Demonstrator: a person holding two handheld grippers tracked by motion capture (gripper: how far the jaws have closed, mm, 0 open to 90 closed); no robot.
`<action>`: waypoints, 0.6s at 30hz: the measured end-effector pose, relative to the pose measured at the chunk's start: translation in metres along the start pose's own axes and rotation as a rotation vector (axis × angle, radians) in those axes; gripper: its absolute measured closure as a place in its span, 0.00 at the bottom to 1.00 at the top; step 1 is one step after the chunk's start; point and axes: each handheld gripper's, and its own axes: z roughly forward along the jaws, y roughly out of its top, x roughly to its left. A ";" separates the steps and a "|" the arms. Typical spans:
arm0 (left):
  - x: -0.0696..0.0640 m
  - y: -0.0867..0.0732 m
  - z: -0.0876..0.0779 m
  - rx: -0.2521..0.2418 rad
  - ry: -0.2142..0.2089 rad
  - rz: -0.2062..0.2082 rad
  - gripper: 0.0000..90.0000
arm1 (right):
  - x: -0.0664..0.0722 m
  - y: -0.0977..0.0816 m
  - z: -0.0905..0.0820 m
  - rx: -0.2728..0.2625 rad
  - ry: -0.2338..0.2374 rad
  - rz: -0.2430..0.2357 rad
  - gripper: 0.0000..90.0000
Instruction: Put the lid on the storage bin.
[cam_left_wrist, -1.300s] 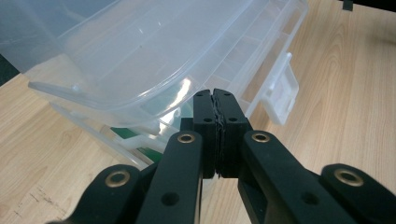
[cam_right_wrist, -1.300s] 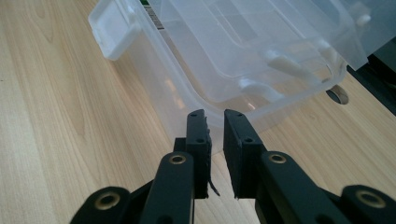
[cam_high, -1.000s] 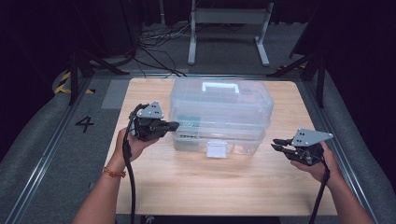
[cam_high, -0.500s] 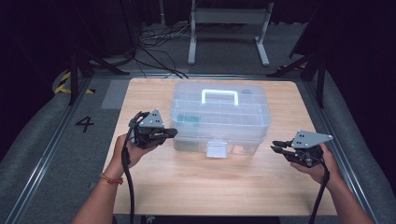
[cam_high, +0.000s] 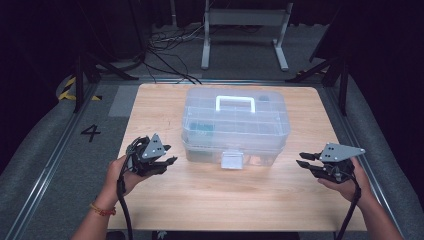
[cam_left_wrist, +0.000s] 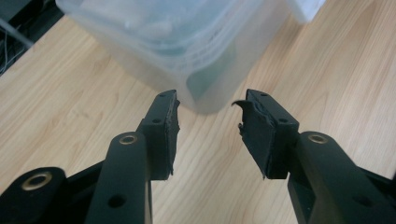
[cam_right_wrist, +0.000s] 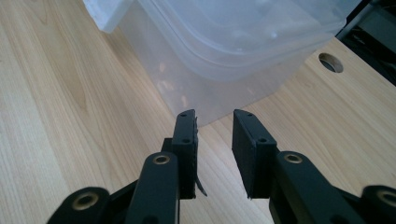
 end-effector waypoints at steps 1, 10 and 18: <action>-0.001 -0.003 0.000 0.009 0.008 -0.001 0.58 | 0.000 -0.002 -0.001 0.004 0.000 0.005 0.77; -0.006 -0.026 0.004 0.068 0.022 -0.049 0.38 | -0.003 -0.022 -0.006 0.032 -0.035 0.040 0.67; -0.009 -0.051 0.014 0.140 0.001 -0.089 0.28 | -0.005 -0.046 -0.006 0.057 -0.072 0.084 0.55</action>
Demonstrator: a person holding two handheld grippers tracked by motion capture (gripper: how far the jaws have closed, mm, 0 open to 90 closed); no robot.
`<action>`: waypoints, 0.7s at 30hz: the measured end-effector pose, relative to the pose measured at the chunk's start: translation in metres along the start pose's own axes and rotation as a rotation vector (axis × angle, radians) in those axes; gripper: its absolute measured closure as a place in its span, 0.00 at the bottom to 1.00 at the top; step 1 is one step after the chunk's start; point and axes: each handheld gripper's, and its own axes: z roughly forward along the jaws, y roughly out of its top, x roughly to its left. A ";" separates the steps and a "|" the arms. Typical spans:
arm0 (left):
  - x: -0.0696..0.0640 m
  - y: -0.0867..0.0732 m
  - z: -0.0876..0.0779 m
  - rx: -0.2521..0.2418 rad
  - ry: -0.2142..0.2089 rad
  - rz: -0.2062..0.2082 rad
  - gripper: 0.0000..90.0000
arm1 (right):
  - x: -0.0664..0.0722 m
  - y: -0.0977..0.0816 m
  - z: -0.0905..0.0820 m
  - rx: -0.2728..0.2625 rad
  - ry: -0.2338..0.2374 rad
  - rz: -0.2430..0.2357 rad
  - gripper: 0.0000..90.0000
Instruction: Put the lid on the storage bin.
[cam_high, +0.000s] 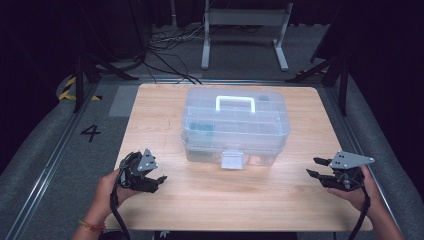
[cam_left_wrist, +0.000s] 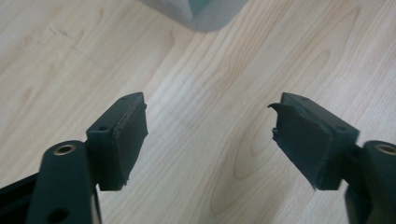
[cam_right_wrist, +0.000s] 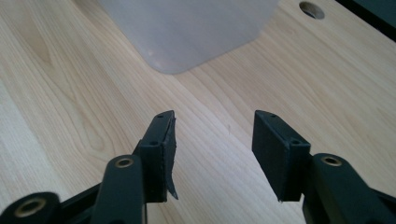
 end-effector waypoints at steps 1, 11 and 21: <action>0.000 -0.003 0.001 0.004 -0.002 0.000 0.26 | -0.001 -0.004 0.000 0.001 -0.002 0.013 0.54; 0.000 -0.028 0.008 0.008 -0.026 -0.043 0.19 | -0.005 -0.039 -0.005 0.012 -0.027 0.100 0.46; 0.003 -0.062 0.017 -0.015 -0.087 -0.123 0.19 | -0.002 -0.082 -0.006 0.017 -0.065 0.236 0.34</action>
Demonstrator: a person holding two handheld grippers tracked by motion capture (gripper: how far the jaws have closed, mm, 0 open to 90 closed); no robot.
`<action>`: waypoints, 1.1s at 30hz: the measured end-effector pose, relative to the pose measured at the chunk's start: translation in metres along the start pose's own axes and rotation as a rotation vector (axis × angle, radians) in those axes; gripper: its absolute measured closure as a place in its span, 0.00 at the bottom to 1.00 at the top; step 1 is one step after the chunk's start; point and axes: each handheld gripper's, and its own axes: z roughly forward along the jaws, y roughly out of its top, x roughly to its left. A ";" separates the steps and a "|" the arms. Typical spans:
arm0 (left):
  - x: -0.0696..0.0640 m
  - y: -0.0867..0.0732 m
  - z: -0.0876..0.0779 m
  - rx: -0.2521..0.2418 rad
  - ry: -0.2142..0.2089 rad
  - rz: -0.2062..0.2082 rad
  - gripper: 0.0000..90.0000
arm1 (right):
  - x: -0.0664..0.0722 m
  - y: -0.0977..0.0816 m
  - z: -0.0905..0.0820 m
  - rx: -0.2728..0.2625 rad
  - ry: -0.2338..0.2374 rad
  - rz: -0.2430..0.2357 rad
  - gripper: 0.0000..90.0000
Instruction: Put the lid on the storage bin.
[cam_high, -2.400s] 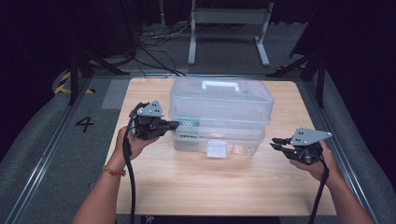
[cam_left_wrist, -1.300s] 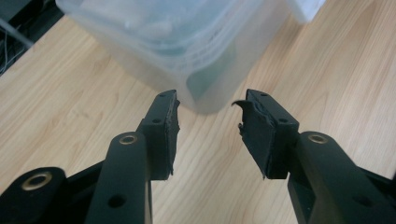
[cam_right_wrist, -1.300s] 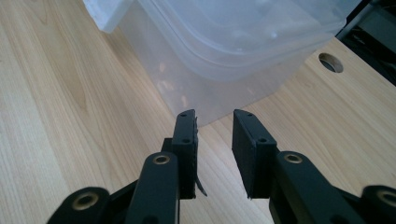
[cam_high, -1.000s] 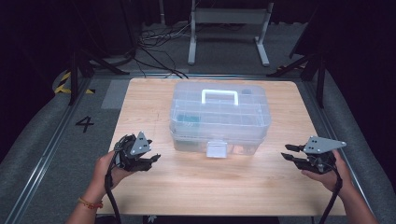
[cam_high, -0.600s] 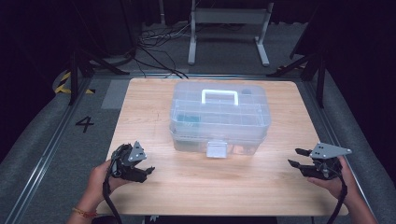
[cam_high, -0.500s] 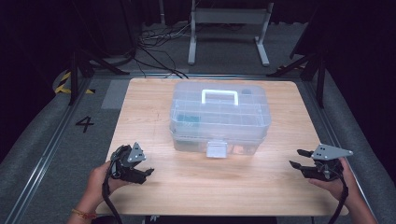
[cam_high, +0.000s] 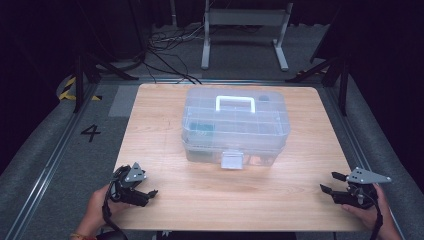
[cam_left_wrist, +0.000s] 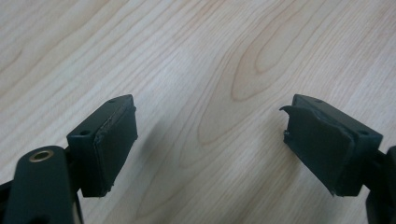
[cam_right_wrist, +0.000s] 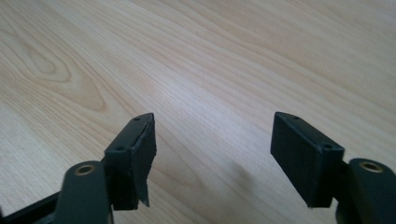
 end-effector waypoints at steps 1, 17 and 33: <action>0.002 -0.004 -0.001 -0.014 -0.012 -0.008 0.19 | 0.000 -0.003 0.000 0.000 -0.003 0.020 0.33; 0.001 -0.017 0.003 -0.110 0.017 -0.112 0.14 | -0.001 -0.019 0.005 0.010 0.013 0.107 0.26; 0.002 -0.017 0.003 -0.108 0.015 -0.111 0.14 | -0.001 -0.016 0.008 0.010 0.001 0.114 0.26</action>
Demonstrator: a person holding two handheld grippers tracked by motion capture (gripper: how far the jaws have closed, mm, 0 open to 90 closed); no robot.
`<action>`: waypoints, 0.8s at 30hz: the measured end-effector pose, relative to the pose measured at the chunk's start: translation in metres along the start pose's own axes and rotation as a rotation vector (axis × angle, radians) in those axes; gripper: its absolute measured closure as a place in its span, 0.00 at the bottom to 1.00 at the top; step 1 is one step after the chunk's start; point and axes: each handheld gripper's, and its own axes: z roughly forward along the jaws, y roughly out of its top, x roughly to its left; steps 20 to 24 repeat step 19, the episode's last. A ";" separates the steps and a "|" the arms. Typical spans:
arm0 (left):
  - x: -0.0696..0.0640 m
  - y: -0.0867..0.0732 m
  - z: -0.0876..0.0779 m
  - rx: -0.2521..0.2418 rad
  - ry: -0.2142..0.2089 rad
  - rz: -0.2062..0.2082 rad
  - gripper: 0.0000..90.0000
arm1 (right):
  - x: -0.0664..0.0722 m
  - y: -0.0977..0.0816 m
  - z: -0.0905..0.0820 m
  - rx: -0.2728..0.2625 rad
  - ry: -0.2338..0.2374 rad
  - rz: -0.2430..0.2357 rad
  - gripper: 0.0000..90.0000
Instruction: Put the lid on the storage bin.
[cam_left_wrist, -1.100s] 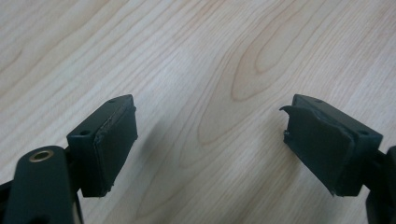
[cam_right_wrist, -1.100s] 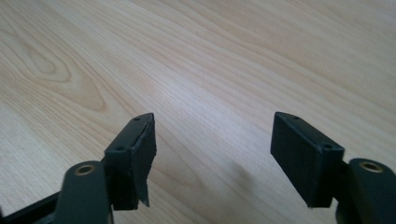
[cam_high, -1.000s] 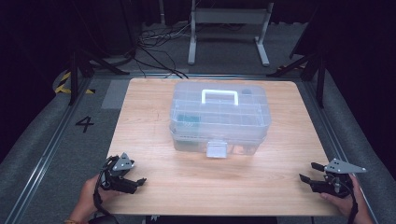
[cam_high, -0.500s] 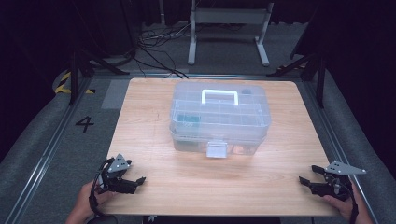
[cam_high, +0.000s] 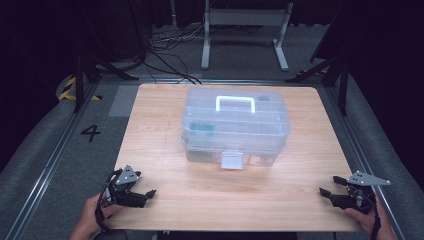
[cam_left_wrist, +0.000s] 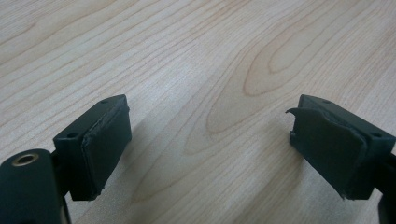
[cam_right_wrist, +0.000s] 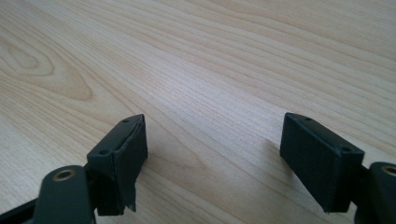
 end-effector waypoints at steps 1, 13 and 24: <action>0.000 0.000 0.000 0.000 0.000 0.000 0.14 | 0.000 0.000 0.000 0.000 0.000 0.000 0.26; 0.000 0.000 0.000 0.001 -0.002 0.001 0.14 | 0.000 0.000 0.000 0.001 -0.005 0.008 0.26; 0.000 0.000 0.000 0.002 -0.008 -0.003 0.13 | 0.000 0.000 0.000 0.000 -0.006 0.011 0.26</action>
